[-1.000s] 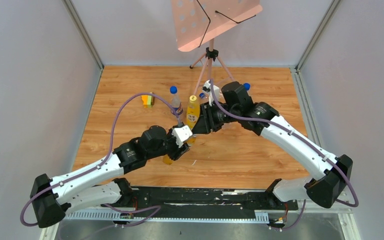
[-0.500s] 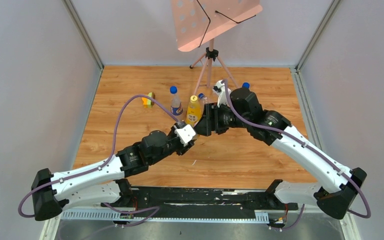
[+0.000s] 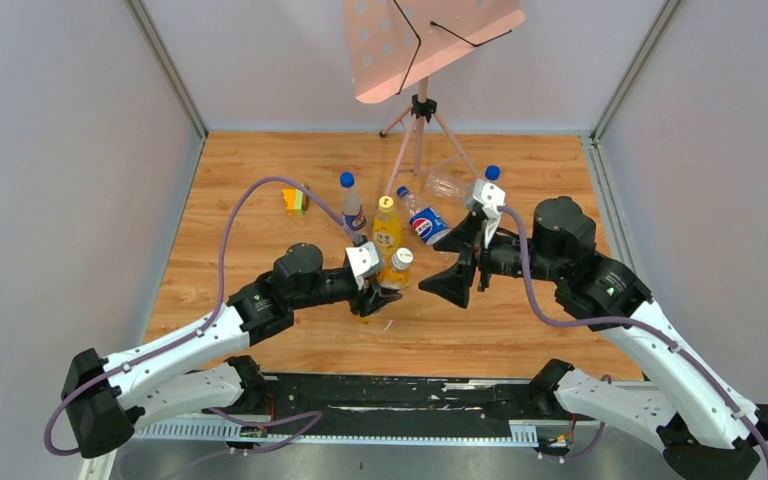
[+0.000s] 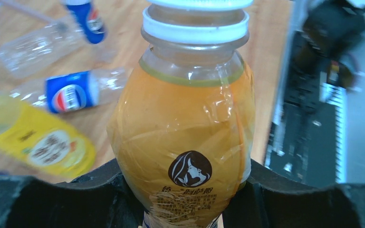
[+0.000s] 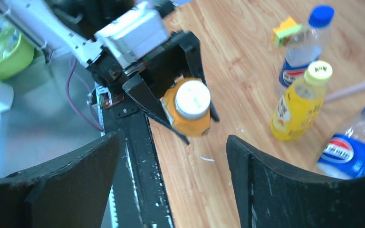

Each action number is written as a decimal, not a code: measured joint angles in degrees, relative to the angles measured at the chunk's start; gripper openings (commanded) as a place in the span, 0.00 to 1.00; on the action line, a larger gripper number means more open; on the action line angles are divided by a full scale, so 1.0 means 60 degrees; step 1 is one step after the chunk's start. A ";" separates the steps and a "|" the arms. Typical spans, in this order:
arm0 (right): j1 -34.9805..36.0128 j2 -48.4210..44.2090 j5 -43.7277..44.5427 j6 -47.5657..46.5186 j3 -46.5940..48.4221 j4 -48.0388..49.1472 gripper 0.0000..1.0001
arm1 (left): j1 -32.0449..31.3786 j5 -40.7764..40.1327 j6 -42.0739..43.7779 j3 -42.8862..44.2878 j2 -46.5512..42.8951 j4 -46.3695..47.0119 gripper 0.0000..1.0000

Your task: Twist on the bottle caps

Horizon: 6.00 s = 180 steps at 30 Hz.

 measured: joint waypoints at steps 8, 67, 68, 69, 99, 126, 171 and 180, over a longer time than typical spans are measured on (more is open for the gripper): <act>-0.0317 -0.0186 -0.2215 -0.2801 -0.0291 0.0106 0.73 | 0.0015 0.3042 0.0237 0.0637 0.0652 -0.0539 0.09; -0.0488 0.0510 0.2492 0.3483 -0.0109 -0.0259 0.73 | -0.2623 -0.6339 0.1457 0.2262 0.1978 -0.1628 0.07; -0.0488 0.0266 0.2492 0.3096 -0.0175 -0.0255 0.73 | -0.2426 -0.6051 0.1337 0.2331 0.1920 -0.1745 0.07; -0.0488 0.0025 0.2481 0.2656 -0.0273 -0.0244 0.73 | -0.2189 -0.5686 0.1231 0.2390 0.1861 -0.1861 0.07; -0.0488 -0.1402 -0.3209 -0.4867 -0.0612 -0.1359 0.54 | -0.1027 0.2903 0.2419 0.4273 0.2361 -0.5796 0.07; -0.0495 -0.0229 -0.2983 -0.3894 -0.0237 -0.1585 0.00 | -0.0980 0.2539 0.2907 0.4863 0.2703 -0.6634 0.07; -0.0361 -0.0973 -0.2120 -0.6801 -0.1344 -0.0991 0.52 | -0.0525 0.1362 0.4674 0.4393 0.3042 -0.7042 0.03; -0.0015 -0.0572 -0.2197 -0.7431 -0.1344 -0.1198 0.49 | -0.0466 0.1508 0.4677 0.4393 0.3042 -0.7038 0.03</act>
